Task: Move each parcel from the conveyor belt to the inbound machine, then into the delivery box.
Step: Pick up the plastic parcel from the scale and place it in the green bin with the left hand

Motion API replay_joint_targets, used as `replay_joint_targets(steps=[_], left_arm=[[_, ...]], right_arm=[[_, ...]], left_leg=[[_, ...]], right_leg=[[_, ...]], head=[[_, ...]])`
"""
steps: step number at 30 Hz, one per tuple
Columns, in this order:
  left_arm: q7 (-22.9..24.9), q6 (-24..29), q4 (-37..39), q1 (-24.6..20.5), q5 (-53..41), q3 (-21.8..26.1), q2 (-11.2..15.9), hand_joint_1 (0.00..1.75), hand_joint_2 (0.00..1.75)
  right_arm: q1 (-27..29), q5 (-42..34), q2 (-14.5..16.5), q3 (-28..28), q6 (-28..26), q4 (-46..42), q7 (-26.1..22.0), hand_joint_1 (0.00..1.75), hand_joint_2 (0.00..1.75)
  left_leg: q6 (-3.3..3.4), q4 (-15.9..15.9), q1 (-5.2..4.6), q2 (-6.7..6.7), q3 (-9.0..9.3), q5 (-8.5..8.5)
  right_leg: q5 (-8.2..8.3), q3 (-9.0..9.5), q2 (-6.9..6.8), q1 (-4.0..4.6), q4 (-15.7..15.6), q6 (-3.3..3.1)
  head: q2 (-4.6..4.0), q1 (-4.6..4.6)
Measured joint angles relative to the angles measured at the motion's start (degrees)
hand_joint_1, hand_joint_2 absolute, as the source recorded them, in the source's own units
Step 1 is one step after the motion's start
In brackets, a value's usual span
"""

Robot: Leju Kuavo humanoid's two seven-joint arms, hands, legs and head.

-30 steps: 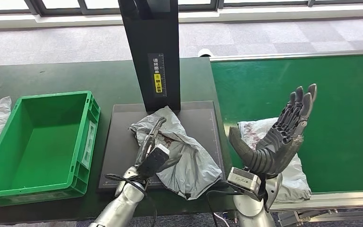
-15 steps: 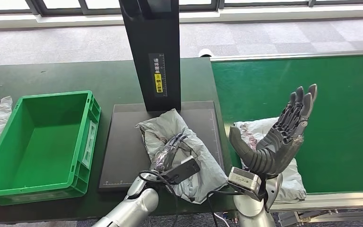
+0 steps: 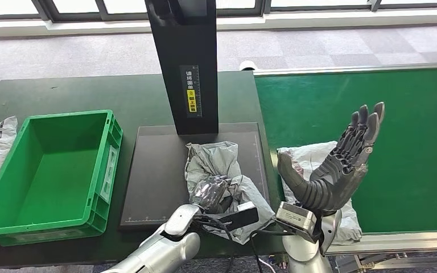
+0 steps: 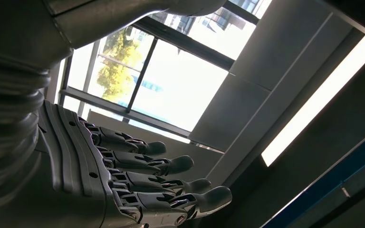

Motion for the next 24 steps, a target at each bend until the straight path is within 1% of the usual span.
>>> replay_joint_targets(steps=[3, 7, 9, 10, 12, 14, 15, 17, 19, 22, 24], left_arm=[[2.9, 2.5, 0.6, -0.4, -2.4, -1.3, 0.0, 1.75, 1.75], [6.4, 7.5, 1.3, -0.4, -6.1, -2.1, 0.2, 1.75, 1.75], [9.3, 10.2, 0.1, 0.0, -11.0, -1.8, 0.9, 1.75, 1.75], [10.8, 11.1, -1.5, 0.5, -15.2, -0.9, 1.6, 1.75, 1.75], [11.9, 11.7, -7.0, 2.4, -25.6, 3.4, 3.3, 1.75, 1.75], [11.0, 11.9, -14.9, 4.8, -34.3, 10.4, 4.9, 1.75, 1.75], [10.4, 12.0, -19.0, 5.8, -36.9, 13.8, 5.5, 1.75, 1.75], [9.7, 12.2, -26.0, 7.1, -39.2, 19.3, 6.6, 1.75, 1.75], [9.4, 12.2, -31.0, 8.0, -39.6, 23.2, 7.3, 1.75, 1.75], [9.7, 12.2, -36.1, 9.2, -39.7, 26.8, 8.2, 1.75, 1.75], [11.7, 12.2, -39.7, 10.0, -39.9, 27.8, 9.3, 1.75, 1.75]], right_arm=[[0.1, -0.1, 0.0, 0.0, 0.0, 0.0, 0.0, 0.0, 1.75], [0.3, -0.2, 0.0, -0.2, 0.0, -0.1, 0.0, 0.0, 1.75], [0.7, -0.2, 0.0, -0.4, 0.0, -0.4, 0.0, 0.0, 1.75], [1.0, -0.3, -0.1, -0.6, 0.0, -0.7, 0.0, 0.0, 1.75], [1.7, -0.5, -0.1, -1.0, 0.0, -1.4, 0.0, 0.0, 1.75], [2.5, -0.9, -0.1, -1.5, 0.0, -2.2, 0.0, 0.0, 1.75], [2.8, -1.0, -0.2, -1.7, 0.0, -2.6, 0.0, 0.0, 1.75], [3.2, -1.3, -0.2, -2.0, 0.0, -3.3, 0.0, 0.0, 1.75], [3.5, -1.3, -0.2, -2.4, 0.0, -3.8, 0.0, 0.0, 1.75], [3.8, -1.3, -0.2, -2.6, 0.0, -4.3, 0.0, 0.0, 1.75], [3.9, -1.5, -0.2, -2.6, 0.0, -4.5, 0.0, 0.0, 1.75]], left_leg=[[-0.01, 0.0, 0.0, 0.02, 0.15, 0.0], [-0.01, 0.0, 0.0, 0.08, 0.35, 0.01], [-0.02, 0.0, 0.0, 0.11, 0.33, 0.01], [-0.03, 0.0, 0.0, 0.13, 0.32, 0.02], [-0.06, 0.0, 0.0, 0.17, 0.27, 0.05], [-0.1, 0.0, 0.0, 0.18, 0.18, 0.09], [-0.11, 0.0, 0.01, 0.18, 0.15, 0.1], [-0.13, 0.0, 0.02, 0.21, 0.12, 0.1], [-0.13, 0.0, 0.03, 0.2, 0.11, 0.1], [-0.12, 0.0, 0.04, 0.09, 0.04, 0.1], [-0.12, 0.0, 0.05, 0.09, 0.0, 0.1]], right_leg=[[0.0, -0.02, 0.02, 0.0, 0.0, -0.01], [0.03, -0.09, 0.05, 0.01, 0.0, -0.03], [0.03, -0.12, 0.07, 0.01, 0.0, -0.03], [0.04, -0.15, 0.08, 0.02, 0.0, -0.04], [0.05, -0.23, 0.11, 0.03, 0.0, -0.06], [0.07, -0.32, 0.12, 0.06, 0.0, -0.08], [0.08, -0.36, 0.13, 0.07, 0.0, -0.09], [0.1, -0.41, 0.16, 0.07, 0.0, -0.11], [0.09, -0.42, 0.16, 0.07, 0.0, -0.11], [0.08, -0.43, 0.08, 0.06, 0.0, -0.11], [0.08, -0.46, 0.08, 0.06, 0.0, -0.11]], head=[[0.0, 0.0], [0.0, 0.0], [0.0, 0.0], [0.0, -0.01], [0.0, -0.01], [0.0, -0.02], [0.0, -0.01], [0.0, -0.01], [0.0, -0.01], [0.0, 0.0], [0.0, 0.01]])
